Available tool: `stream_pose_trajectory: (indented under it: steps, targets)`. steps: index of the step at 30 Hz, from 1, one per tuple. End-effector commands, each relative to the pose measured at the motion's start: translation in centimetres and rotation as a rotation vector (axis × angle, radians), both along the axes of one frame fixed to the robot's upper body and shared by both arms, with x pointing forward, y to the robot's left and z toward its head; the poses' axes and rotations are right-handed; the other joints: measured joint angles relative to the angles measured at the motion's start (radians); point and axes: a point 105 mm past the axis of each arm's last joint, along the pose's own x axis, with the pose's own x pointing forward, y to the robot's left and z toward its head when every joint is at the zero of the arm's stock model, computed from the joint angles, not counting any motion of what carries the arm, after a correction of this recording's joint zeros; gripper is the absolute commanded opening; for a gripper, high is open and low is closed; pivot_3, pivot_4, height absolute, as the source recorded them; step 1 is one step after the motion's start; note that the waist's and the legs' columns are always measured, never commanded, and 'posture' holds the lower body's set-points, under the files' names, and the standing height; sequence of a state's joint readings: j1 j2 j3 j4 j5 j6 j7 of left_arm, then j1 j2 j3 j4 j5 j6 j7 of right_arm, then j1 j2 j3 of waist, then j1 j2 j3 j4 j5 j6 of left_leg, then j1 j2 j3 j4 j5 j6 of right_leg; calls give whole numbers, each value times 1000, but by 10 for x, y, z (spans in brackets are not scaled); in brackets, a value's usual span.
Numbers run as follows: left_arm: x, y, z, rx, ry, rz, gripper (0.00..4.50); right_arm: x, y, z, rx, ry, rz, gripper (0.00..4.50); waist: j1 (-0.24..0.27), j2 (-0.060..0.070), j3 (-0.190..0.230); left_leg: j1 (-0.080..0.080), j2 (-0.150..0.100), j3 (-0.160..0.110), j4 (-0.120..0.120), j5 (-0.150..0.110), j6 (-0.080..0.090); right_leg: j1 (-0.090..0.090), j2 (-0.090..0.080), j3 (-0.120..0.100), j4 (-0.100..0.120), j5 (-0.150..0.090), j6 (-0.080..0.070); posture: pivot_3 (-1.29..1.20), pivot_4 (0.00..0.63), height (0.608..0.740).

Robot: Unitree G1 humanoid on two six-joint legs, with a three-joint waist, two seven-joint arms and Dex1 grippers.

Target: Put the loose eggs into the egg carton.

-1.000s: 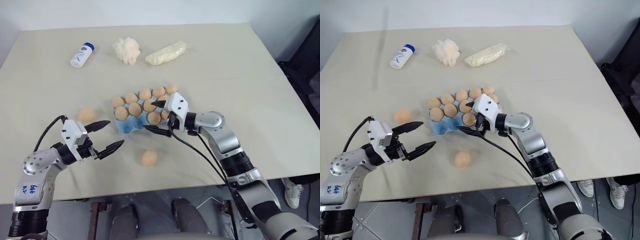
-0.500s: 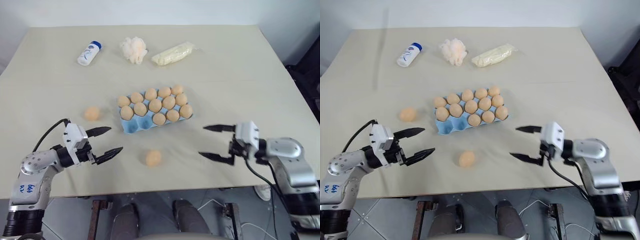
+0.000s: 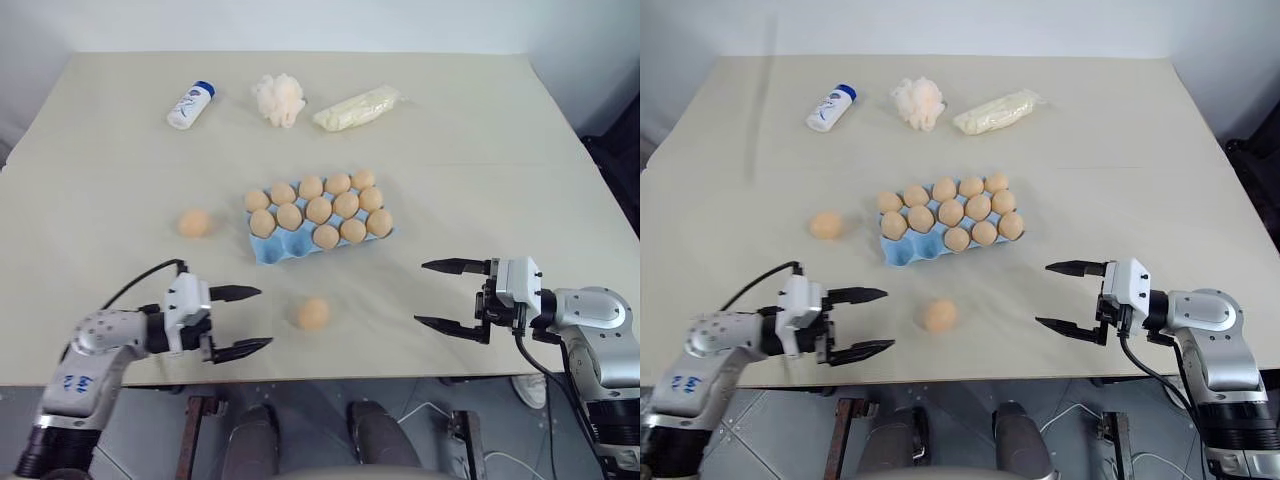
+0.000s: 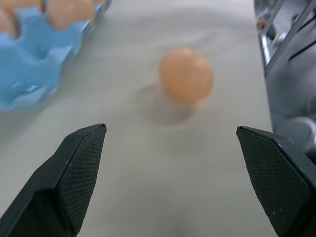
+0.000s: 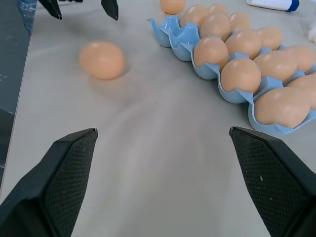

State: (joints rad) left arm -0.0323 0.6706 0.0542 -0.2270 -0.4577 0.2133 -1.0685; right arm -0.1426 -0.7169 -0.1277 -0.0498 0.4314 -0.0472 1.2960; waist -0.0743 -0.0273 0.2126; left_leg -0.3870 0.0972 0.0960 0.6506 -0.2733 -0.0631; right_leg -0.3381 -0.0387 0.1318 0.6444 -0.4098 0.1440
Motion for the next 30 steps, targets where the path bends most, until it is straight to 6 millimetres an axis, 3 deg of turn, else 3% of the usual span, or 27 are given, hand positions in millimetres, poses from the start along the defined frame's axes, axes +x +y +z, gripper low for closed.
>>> stream_pose_trajectory:
  steps: [1, 6, 10, 13, 17, 20, 23, 27, 30]
  targets:
    - [4, -31, -3, -12, -26, -36, 4500, -1, -5, 8, -11, -40, -10, 4475, 1, 0, 0, 0, 0, 0, 0, 0, 0, 0, 0, 0, 0, 0, 0, 0, 150, 740]
    - [13, -62, -12, -45, -43, -59, 4500, -1, -4, 9, -7, -36, -17, 4475, -3, 0, 0, 0, 0, 0, 2, 0, 0, 0, 0, 1, 0, 0, 1, 0, 150, 740]
    - [25, -74, -16, -44, -67, -46, 4500, -2, 0, 9, 1, -31, -19, 4475, -7, 0, 0, 0, 0, 0, 4, 0, 0, 0, 1, 2, 2, 1, 1, 0, 150, 740]
    - [30, -71, -12, -62, -96, -21, 3885, -2, -1, 7, 3, -31, -25, 4500, -7, 0, 0, 0, 0, 0, 5, 0, 0, 0, 1, 2, 3, 1, 1, 0, 150, 740]
    - [31, -66, 9, -132, -132, -14, 2638, -1, -1, 5, 7, -32, -37, 4500, -5, 0, 0, 0, 0, 0, 5, 0, 0, 1, 1, 2, 3, 1, 1, 0, 150, 740]
    - [33, -63, 29, -209, -153, -1, 2638, 1, 0, 4, 13, -36, -43, 4500, -5, 0, 0, 0, 1, 0, 6, 0, 0, 1, 1, 2, 4, 1, 1, 0, 150, 740]
    - [54, -57, 57, -259, -228, 86, 2638, 3, 2, 3, 17, -37, -44, 4500, -2, 0, 0, 0, 0, 0, 8, 0, 0, 1, 1, 2, 5, 1, 1, 0, 150, 740]
    - [76, -48, 67, -261, -257, 187, 2638, 5, 4, 2, 22, -39, -46, 4500, 0, 0, 0, 0, 0, -1, 12, 0, 1, 2, 1, 2, 7, 1, 2, 0, 150, 740]
    - [88, -44, 62, -235, -254, 216, 2638, 6, 5, 2, 26, -42, -47, 4500, -2, 0, 0, 0, 0, 0, 13, -1, 2, 3, 1, 2, 7, 2, 3, 0, 150, 740]
